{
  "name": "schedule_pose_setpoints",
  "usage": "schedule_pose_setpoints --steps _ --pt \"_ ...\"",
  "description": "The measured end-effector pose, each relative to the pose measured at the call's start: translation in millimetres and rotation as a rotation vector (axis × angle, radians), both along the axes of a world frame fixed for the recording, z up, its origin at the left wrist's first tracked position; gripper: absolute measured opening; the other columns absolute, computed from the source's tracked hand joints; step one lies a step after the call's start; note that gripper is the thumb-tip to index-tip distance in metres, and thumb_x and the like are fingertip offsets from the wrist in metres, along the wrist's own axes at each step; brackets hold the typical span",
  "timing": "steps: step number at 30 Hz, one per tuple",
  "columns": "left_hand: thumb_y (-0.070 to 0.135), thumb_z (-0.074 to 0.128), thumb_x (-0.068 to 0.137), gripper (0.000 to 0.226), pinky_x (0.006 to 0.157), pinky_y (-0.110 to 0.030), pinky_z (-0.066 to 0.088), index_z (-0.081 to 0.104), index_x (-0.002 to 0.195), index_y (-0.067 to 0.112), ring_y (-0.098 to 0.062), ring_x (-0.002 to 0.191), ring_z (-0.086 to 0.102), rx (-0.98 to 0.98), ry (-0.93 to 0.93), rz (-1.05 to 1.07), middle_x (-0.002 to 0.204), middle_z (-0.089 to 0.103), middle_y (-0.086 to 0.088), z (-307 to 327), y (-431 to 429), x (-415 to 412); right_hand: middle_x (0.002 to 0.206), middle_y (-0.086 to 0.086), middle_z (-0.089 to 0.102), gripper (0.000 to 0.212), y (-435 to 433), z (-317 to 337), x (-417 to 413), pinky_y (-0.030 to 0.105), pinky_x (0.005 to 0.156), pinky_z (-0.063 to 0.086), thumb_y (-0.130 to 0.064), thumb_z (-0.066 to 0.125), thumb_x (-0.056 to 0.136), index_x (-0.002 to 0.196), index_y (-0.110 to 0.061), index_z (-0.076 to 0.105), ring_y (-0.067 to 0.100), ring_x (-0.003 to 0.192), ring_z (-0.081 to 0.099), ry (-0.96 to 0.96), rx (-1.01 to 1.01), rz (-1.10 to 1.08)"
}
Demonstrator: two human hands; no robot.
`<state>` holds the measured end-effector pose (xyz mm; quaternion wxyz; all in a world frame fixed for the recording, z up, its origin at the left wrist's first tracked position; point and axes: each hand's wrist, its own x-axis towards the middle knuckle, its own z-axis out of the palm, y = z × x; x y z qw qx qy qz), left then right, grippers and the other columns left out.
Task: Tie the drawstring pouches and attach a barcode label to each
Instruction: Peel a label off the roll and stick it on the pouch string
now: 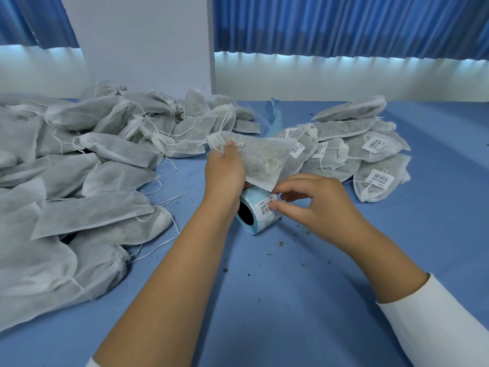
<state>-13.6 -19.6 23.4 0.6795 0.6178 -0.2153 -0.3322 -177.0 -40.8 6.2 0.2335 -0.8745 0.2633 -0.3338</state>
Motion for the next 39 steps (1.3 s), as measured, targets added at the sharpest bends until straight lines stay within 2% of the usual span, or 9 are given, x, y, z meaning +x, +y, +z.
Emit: schedule_pose_setpoints --steps 7,12,15,18,22,26,31,35,39 --pt "0.035 0.039 0.104 0.037 0.089 -0.05 0.057 0.058 0.12 0.007 -0.03 0.098 0.069 0.037 -0.052 0.008 0.111 0.069 -0.013 0.4 0.6 1.4 0.086 -0.006 0.072 0.012 3.0 -1.0 1.5 0.018 0.074 0.05 -0.013 0.081 0.078 0.09 -0.011 0.078 0.008 0.079 0.063 -0.037 -0.199 -0.015" --pt "0.035 0.04 0.104 0.033 0.093 -0.05 0.054 0.057 0.114 0.008 -0.031 0.1 0.067 0.043 -0.064 0.038 0.109 0.068 -0.012 -0.8 -0.8 2.8 0.083 -0.005 0.074 0.014 5.9 -2.7 2.0 0.026 0.072 0.055 -0.013 0.079 0.08 0.094 -0.012 0.078 0.006 0.076 0.068 -0.059 -0.233 -0.041" --pt "0.034 0.04 0.104 0.03 0.094 -0.05 0.054 0.056 0.112 0.01 -0.031 0.102 0.066 0.042 -0.076 0.047 0.11 0.067 -0.012 -2.5 -0.8 3.4 0.084 -0.008 0.073 0.013 5.1 -4.2 2.0 0.018 0.076 0.054 -0.012 0.078 0.082 0.096 -0.013 0.078 0.004 0.077 0.068 -0.068 -0.189 -0.027" --pt "0.033 0.04 0.104 0.034 0.093 -0.049 0.055 0.057 0.118 0.007 -0.031 0.101 0.067 0.041 -0.053 0.036 0.111 0.067 -0.013 -3.1 -1.4 5.1 0.084 -0.015 0.067 0.024 3.8 -4.1 2.2 0.008 0.08 0.048 -0.013 0.078 0.082 0.106 -0.014 0.075 0.002 0.084 0.065 -0.074 -0.109 -0.039" --pt "0.033 0.04 0.104 0.034 0.09 -0.047 0.057 0.056 0.121 0.008 -0.029 0.098 0.068 0.053 -0.035 0.029 0.111 0.068 -0.012 -3.1 -2.2 6.0 0.083 -0.011 0.066 0.019 2.3 -3.9 2.7 0.013 0.076 0.048 -0.011 0.078 0.081 0.1 -0.012 0.076 0.004 0.084 0.061 -0.043 -0.199 -0.023" --pt "0.033 0.04 0.104 0.035 0.084 -0.042 0.059 0.056 0.121 0.007 -0.027 0.095 0.069 0.057 -0.049 0.026 0.111 0.068 -0.012 -3.6 -2.5 4.9 0.083 -0.014 0.067 0.018 1.3 -4.5 2.0 0.007 0.075 0.046 -0.012 0.079 0.081 0.098 -0.014 0.077 0.001 0.085 0.061 -0.055 -0.22 -0.024" --pt "0.034 0.04 0.104 0.037 0.088 -0.045 0.057 0.055 0.122 0.006 -0.029 0.098 0.068 0.067 -0.061 0.03 0.111 0.067 -0.013 -3.3 -2.5 4.7 0.085 -0.005 0.075 0.01 2.3 -4.6 1.5 0.02 0.076 0.051 -0.009 0.078 0.081 0.091 -0.012 0.079 0.005 0.084 0.064 -0.083 -0.252 -0.014" --pt "0.033 0.039 0.104 0.037 0.09 -0.047 0.057 0.056 0.122 0.005 -0.029 0.099 0.068 0.061 -0.071 0.029 0.112 0.067 -0.014 -4.2 -2.6 5.6 0.085 -0.005 0.075 0.009 3.7 -4.9 0.9 0.02 0.076 0.053 -0.009 0.078 0.082 0.091 -0.011 0.078 0.007 0.08 0.067 -0.094 -0.22 -0.003" --pt "0.033 0.04 0.104 0.036 0.091 -0.046 0.056 0.055 0.123 0.006 -0.029 0.099 0.067 0.065 -0.067 0.041 0.113 0.067 -0.013 -4.4 -3.2 6.2 0.083 -0.016 0.072 0.008 4.3 -4.2 0.1 0.019 0.078 0.054 -0.012 0.075 0.084 0.086 -0.019 0.075 0.003 0.085 0.067 -0.106 -0.009 -0.008"
